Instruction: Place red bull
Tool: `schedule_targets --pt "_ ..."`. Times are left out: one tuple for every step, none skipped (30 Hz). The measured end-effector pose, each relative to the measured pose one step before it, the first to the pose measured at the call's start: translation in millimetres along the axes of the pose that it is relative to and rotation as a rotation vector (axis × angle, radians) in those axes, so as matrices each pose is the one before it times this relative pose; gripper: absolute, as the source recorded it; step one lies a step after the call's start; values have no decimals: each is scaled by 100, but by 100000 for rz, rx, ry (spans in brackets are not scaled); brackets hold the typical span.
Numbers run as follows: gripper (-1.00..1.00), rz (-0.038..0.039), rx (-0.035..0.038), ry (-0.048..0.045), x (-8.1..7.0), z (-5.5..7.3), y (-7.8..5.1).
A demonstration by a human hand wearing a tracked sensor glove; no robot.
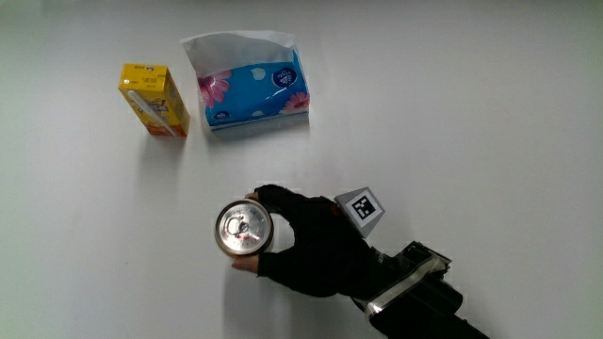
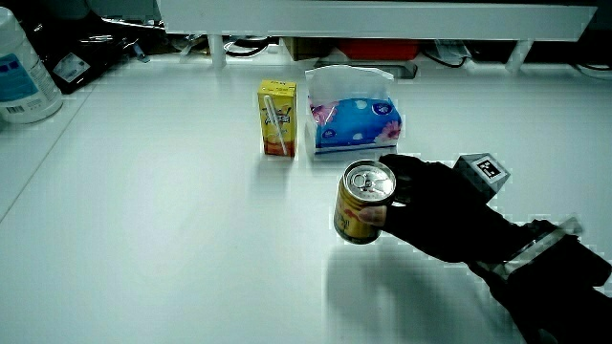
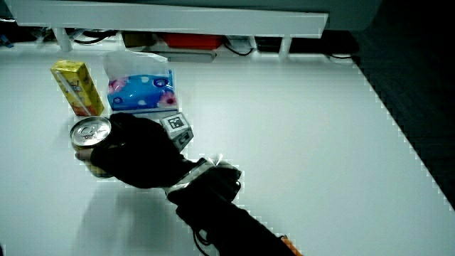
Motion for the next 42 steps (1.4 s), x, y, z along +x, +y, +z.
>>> schedule_targets --pt "0 544 -1720 549 399 -295 46" --pt "0 -932 -1059 583 187 -360 -5" --pt "0 430 -1273 -379 304 -288 16" --pt "0 -863 -1095 40 272 -300 -13" --pt "0 -901 -1211 -950 279 -245 -11" --pt "0 -1087 -1432 1074 446 -235 -8" --pt "0 -1634 -1063 -1309 474 -146 5" --pt "0 616 -1166 1835 227 -239 58" --pt "0 -240 -1436 1393 373 -172 7" --pt "0 -1121 -814 1544 134 -212 -12" --pt "0 -616 -915 -1773 348 -89 15" --pt "0 -1070 -755 -23 365 -80 13" --pt "0 -730 -953 2232 114 -103 27" --pt "0 1156 -510 1362 286 -56 21" --pt "0 -1189 132 25 369 -58 -67" --pt "0 -1180 -275 718 255 -105 -14" --pt "0 -959 -564 -73 209 -102 2" --pt "0 -68 -206 -21 427 -36 -10" --pt "0 -502 -1409 1724 369 45 -7" --pt "0 1187 1060 -178 -238 -78 -65" --pt "0 -1027 374 -636 155 38 -44" --pt "0 -682 -915 1749 19 7 15" --pt "0 663 -375 472 156 23 12" --pt "0 441 434 288 51 -26 -24" --pt "0 -565 -252 955 -209 -55 -32" --pt "0 -660 104 -148 241 38 -40" --pt "0 352 90 -221 61 10 1" --pt "0 -88 58 -405 -58 -18 3" --pt "0 -483 181 1203 31 -45 -14" --pt "-5 686 -162 -489 -47 -19 -10" --pt "-10 -1352 38 -782 107 34 -41" --pt "-15 324 173 1341 -50 -54 -6" --pt "-20 1387 -138 -751 240 29 25" --pt "-25 -1001 39 934 -233 -71 -34" --pt "-30 -505 -187 -118 295 58 9" --pt "-35 542 21 -501 117 39 27" --pt "-40 233 -129 -394 45 8 6" --pt "-45 -1463 -25 1021 -251 -78 -48" --pt "-50 367 -402 48 31 -2 11" --pt "-55 -408 -284 325 12 -6 17" --pt "-60 -657 -932 366 110 33 35" --pt "-65 484 -921 853 -30 29 43"
